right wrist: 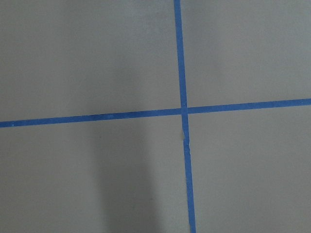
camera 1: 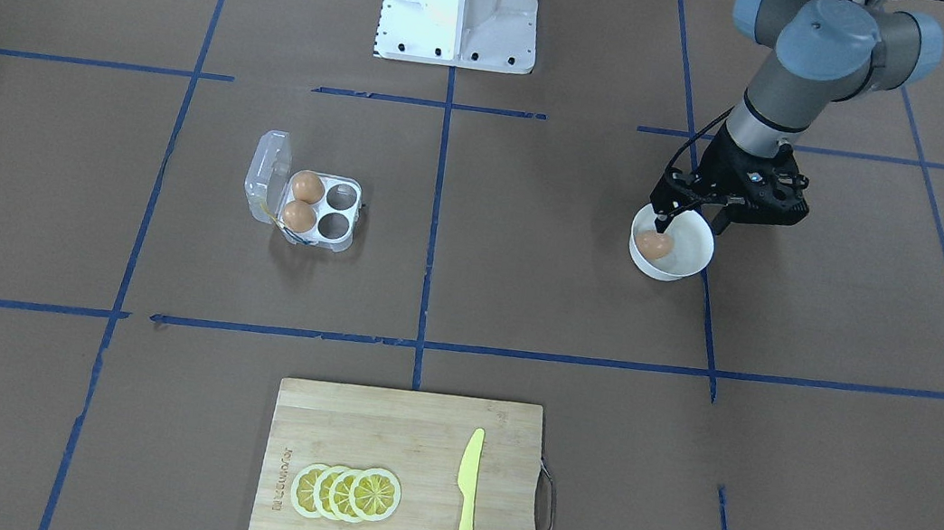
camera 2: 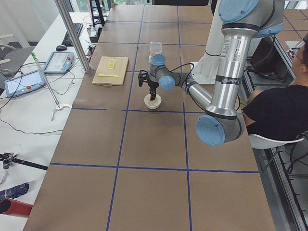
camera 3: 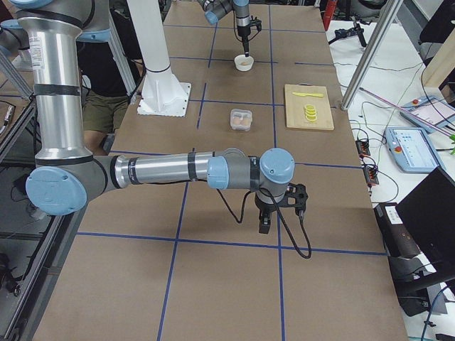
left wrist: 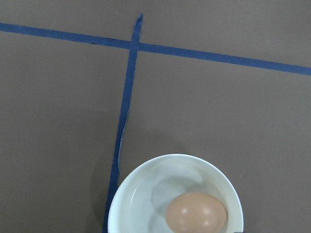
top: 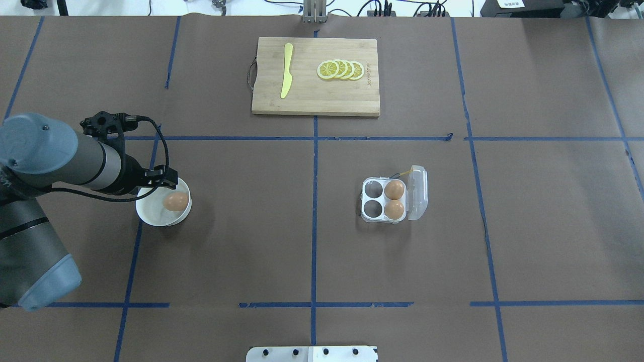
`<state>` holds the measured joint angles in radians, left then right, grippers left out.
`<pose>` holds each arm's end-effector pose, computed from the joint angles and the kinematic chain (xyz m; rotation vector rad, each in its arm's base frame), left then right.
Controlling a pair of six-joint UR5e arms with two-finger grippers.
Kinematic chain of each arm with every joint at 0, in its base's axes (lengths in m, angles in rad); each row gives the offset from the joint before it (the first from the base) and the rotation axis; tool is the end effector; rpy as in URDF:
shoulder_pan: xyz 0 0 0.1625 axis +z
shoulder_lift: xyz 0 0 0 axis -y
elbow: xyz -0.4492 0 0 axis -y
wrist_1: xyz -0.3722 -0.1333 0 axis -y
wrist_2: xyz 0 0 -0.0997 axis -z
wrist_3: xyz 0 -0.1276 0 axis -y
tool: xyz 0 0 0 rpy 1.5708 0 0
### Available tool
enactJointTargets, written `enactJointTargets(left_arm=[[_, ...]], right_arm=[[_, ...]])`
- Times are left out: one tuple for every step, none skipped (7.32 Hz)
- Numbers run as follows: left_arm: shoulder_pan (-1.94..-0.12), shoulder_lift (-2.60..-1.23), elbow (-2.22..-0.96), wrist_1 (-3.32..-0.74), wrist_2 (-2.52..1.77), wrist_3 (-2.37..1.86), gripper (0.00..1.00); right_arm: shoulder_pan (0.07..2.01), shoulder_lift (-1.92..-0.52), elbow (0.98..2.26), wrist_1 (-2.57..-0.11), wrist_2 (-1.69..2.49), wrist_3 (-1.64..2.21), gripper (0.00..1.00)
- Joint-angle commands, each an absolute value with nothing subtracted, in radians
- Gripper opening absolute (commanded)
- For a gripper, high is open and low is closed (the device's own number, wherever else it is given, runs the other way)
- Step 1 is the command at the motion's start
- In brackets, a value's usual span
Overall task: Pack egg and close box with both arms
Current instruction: 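Lower the open left gripper into the bowl around the brown egg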
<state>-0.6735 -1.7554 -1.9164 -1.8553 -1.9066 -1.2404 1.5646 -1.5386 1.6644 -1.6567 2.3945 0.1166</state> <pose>0.3805 -0.4204 0.4260 0.1104 0.8604 -0.1846 0.0367 -0.4870 0.6474 -0.0130 -0.8246 0.0876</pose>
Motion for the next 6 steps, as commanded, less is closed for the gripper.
enactJointTargets(left_arm=[[-0.663, -1.772, -1.87, -1.877, -1.901, -1.239, 0.85], [-0.658, -1.772, -1.858, -1.879, -1.901, -1.239, 0.82], [-0.657, -1.773, -1.856, -1.879, -1.901, -1.239, 0.82], [-0.655, -1.781, -1.838, -1.881, -1.901, -1.239, 0.82], [-0.649, -1.782, -1.836, -1.881, -1.901, -1.239, 0.81], [-0.637, -1.782, -1.836, -1.884, -1.901, -1.239, 0.82]], right_arm=[[1.563, -1.539, 1.664, -1.657, 2.395, 0.117, 1.0], [1.565, -1.539, 1.664, -1.657, 2.395, 0.117, 1.0], [1.565, -1.539, 1.664, -1.657, 2.395, 0.117, 1.0], [1.565, -1.539, 1.664, -1.657, 2.395, 0.115, 1.0], [1.563, -1.54, 1.664, -1.657, 2.395, 0.117, 1.0], [1.565, -1.54, 1.664, -1.657, 2.395, 0.117, 1.0]])
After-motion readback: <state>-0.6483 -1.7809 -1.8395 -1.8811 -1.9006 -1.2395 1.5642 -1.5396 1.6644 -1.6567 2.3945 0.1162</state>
